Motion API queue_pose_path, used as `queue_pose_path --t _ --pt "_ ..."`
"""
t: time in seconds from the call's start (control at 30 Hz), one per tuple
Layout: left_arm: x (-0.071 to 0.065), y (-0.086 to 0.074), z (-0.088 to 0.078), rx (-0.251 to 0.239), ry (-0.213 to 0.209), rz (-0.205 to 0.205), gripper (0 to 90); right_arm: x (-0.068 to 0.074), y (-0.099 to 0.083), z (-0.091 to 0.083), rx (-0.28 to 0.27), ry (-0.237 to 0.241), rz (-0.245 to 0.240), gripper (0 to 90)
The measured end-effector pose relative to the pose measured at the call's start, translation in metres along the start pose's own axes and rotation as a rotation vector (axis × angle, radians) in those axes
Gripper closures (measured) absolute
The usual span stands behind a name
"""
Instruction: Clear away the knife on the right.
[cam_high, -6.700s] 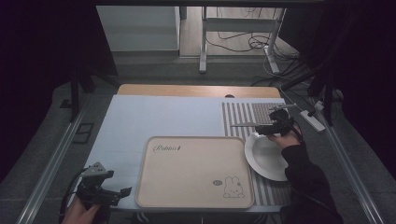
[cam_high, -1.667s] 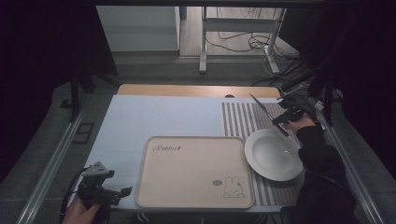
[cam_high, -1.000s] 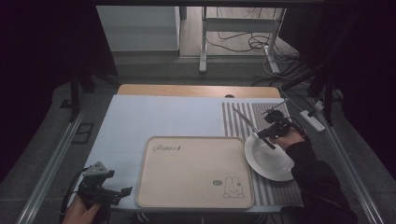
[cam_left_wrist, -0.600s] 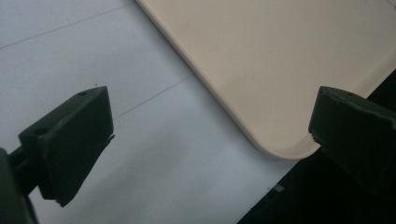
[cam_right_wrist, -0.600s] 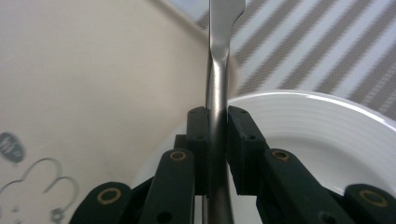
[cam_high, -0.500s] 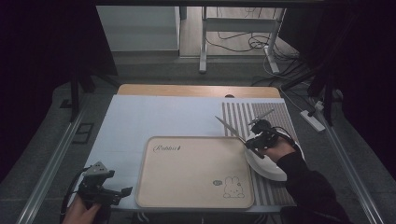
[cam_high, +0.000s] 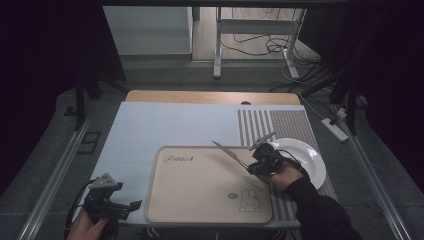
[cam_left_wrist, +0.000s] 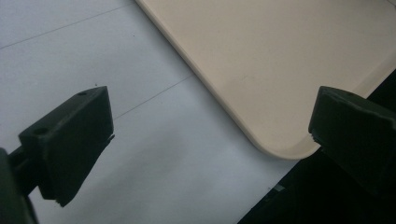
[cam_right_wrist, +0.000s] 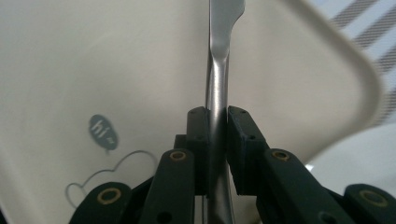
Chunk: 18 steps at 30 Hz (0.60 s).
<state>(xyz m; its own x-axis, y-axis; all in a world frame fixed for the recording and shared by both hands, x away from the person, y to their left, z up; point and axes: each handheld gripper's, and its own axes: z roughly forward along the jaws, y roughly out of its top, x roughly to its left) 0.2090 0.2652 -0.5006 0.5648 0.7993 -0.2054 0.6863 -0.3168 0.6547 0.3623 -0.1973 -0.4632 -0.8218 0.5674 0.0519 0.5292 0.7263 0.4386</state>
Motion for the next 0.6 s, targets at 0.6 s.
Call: queue_pose_path --t 0.6 --pt "0.000 0.001 0.001 0.005 0.002 0.006 1.0 0.020 -0.010 0.019 -0.023 0.055 -0.034 75.4"
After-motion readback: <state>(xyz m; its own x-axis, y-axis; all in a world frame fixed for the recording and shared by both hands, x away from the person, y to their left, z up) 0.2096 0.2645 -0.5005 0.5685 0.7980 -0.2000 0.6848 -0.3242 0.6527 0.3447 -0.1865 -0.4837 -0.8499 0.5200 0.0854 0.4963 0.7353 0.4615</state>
